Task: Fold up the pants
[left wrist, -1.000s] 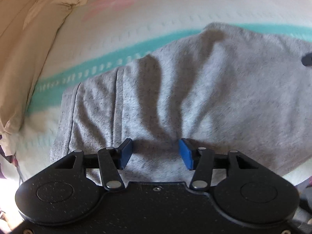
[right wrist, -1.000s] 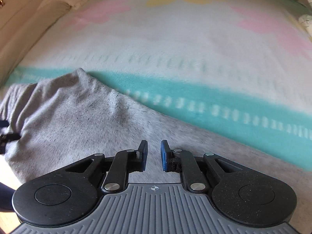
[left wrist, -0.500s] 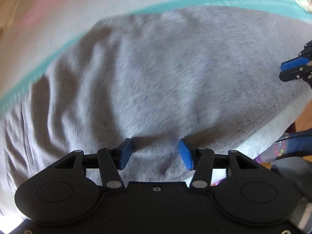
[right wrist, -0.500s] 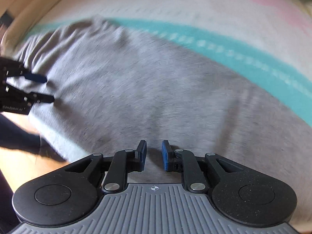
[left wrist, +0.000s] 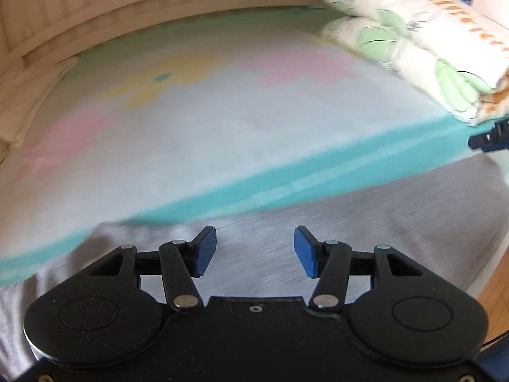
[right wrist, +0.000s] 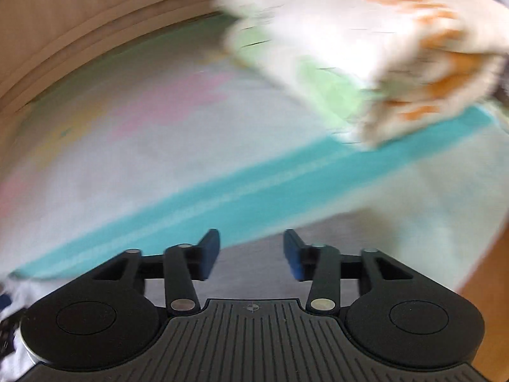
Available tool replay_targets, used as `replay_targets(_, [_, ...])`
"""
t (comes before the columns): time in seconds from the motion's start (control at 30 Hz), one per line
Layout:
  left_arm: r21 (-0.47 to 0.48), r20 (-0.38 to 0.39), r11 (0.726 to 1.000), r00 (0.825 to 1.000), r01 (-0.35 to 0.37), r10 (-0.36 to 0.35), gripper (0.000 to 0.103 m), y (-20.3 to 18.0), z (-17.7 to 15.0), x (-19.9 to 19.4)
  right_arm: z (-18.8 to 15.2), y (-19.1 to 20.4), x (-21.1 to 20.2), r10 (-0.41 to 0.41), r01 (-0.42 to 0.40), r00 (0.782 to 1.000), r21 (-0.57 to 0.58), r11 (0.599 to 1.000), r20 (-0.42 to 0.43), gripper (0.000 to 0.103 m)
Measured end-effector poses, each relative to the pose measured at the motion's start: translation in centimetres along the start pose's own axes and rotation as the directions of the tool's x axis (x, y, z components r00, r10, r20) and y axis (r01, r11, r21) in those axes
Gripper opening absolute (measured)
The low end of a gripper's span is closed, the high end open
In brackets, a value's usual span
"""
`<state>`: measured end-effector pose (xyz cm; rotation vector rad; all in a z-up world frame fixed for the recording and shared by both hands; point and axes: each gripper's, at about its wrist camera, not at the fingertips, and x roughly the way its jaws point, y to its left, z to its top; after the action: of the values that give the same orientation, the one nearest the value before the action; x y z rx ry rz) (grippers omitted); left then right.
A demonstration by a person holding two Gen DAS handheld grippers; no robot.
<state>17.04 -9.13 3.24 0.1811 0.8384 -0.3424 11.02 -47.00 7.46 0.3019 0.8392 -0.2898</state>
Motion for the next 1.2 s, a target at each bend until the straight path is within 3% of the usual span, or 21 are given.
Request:
replay_targets(0.13, [0.052, 0.005, 0.998, 1.000, 0.030, -0.031, 0.060, -5.2, 0.3, 1.3, -1.0, -5.0, 0.9, -0.062, 0.066, 0.997, 0.101, 0.993, -0.042, 0.045])
replay_targets(0.27, [0.140, -0.023, 0.987, 0.997, 0.080, -0.077, 0.061, -9.4, -1.4, 2.3, -2.6, -9.4, 2.0, -0.106, 0.123, 0.990, 0.197, 0.973, -0.095, 0.045])
replay_targets(0.4, [0.252, -0.051, 0.963, 0.995, 0.096, -0.086, 0.061, -12.6, -3.1, 3.0, -3.4, -12.0, 2.8, -0.063, 0.093, 0.992, 0.291, 0.952, -0.109, 0.046])
replay_targets(0.47, [0.270, -0.082, 0.957, 0.993, 0.103, -0.084, 0.061, -13.2, -4.1, 3.8, -3.3, -12.4, 3.3, -0.026, 0.062, 0.993, 0.324, 0.944, -0.113, 0.047])
replay_targets(0.57, [0.248, -0.031, 0.965, 0.996, 0.086, -0.081, 0.063, -12.9, -5.1, 3.3, -3.5, -12.2, 3.9, 0.030, 0.013, 0.993, 0.347, 0.938, -0.118, 0.048])
replay_targets(0.77, [0.239, -0.027, 0.965, 0.994, 0.105, -0.102, 0.066, -12.1, -5.0, 3.1, -4.2, -11.7, 5.4, -0.013, 0.073, 0.982, 0.312, 0.947, -0.191, 0.050])
replay_targets(0.97, [0.221, -0.037, 0.969, 0.993, 0.114, -0.109, 0.067, -12.0, -4.9, 3.3, -4.9, -11.9, 5.8, 0.044, 0.032, 0.977, 0.349, 0.937, -0.209, 0.056])
replay_targets(1.03, [0.223, -0.035, 0.968, 0.994, 0.113, -0.108, 0.067, -12.0, -5.0, 3.2, -4.9, -11.5, 5.8, 0.040, 0.033, 0.975, 0.318, 0.947, -0.219, 0.053])
replay_targets(1.1, [0.223, -0.034, 0.968, 0.994, 0.113, -0.108, 0.067, -12.0, -5.0, 3.1, -4.8, -11.0, 5.9, 0.061, 0.006, 0.973, 0.292, 0.956, -0.223, 0.024])
replay_targets(1.13, [0.224, -0.034, 0.968, 0.994, 0.113, -0.108, 0.067, -12.1, -5.0, 3.2, -4.8, -11.0, 5.8, 0.090, -0.020, 0.972, 0.307, 0.952, -0.216, 0.017])
replay_targets(1.2, [0.223, -0.035, 0.968, 0.994, 0.113, -0.108, 0.067, -12.0, -5.0, 3.2, -4.6, -10.7, 5.4, 0.102, -0.037, 0.973, 0.296, 0.954, -0.206, 0.015])
